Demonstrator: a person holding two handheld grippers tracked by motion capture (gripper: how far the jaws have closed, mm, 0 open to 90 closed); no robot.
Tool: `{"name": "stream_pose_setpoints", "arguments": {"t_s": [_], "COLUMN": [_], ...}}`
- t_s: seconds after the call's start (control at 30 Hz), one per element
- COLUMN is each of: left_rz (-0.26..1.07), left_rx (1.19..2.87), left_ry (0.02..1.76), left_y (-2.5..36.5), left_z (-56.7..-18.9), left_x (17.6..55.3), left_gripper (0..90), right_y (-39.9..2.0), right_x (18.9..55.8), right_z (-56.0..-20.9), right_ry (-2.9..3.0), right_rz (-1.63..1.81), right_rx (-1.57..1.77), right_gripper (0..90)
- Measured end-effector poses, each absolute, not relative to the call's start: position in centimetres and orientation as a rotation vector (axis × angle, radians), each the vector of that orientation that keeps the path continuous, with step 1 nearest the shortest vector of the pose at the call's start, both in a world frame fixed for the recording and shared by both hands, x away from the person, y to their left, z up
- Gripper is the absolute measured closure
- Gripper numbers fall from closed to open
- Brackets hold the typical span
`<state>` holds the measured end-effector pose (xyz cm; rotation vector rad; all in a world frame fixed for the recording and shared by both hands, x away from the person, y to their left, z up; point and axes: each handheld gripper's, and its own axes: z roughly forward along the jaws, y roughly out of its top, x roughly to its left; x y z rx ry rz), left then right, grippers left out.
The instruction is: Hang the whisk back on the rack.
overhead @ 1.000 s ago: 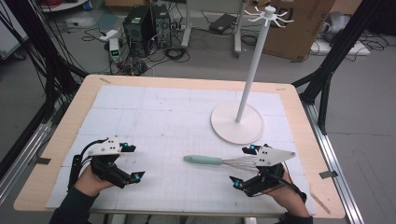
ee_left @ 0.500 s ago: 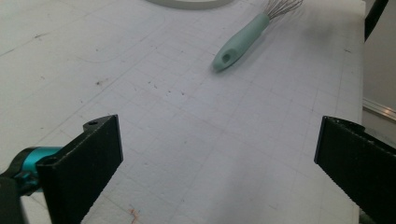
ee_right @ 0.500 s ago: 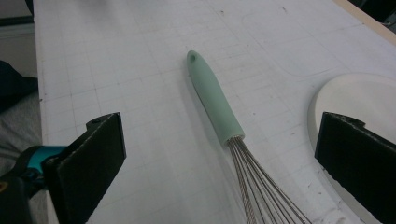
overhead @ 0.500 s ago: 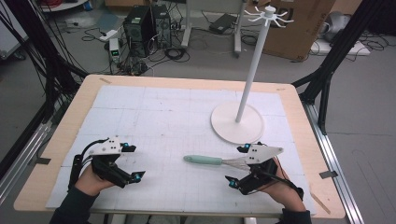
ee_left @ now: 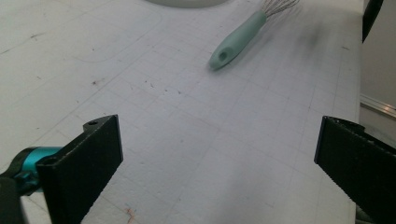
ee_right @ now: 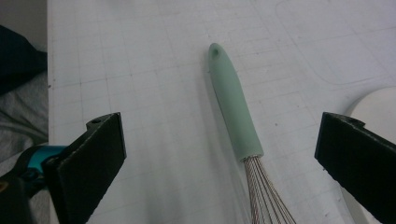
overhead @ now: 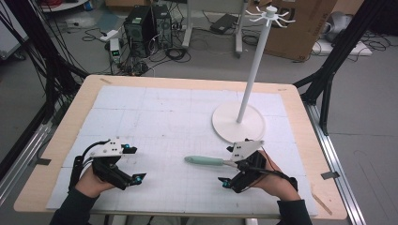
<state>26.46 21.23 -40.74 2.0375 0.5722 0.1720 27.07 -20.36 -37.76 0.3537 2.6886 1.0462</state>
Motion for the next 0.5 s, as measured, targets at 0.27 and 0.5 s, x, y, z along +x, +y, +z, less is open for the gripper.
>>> {"name": "stream_pose_setpoints", "arguments": {"t_s": [0.27, 0.5], "left_rz": [0.169, 0.168], "left_rx": [2.038, 2.038], "left_ry": [0.572, 0.571], "left_y": [21.2, 21.2], "left_z": [-40.8, -40.8], "left_x": [26.5, 26.5], "left_gripper": [1.6, 1.7], "right_y": [-18.9, -17.9], "right_x": [27.8, 28.4], "right_z": [-38.2, -38.7], "right_ry": [2.732, 2.754], "right_rz": [0.943, 0.867], "right_rx": [0.298, 0.262], "right_gripper": [1.1, 1.5]}}
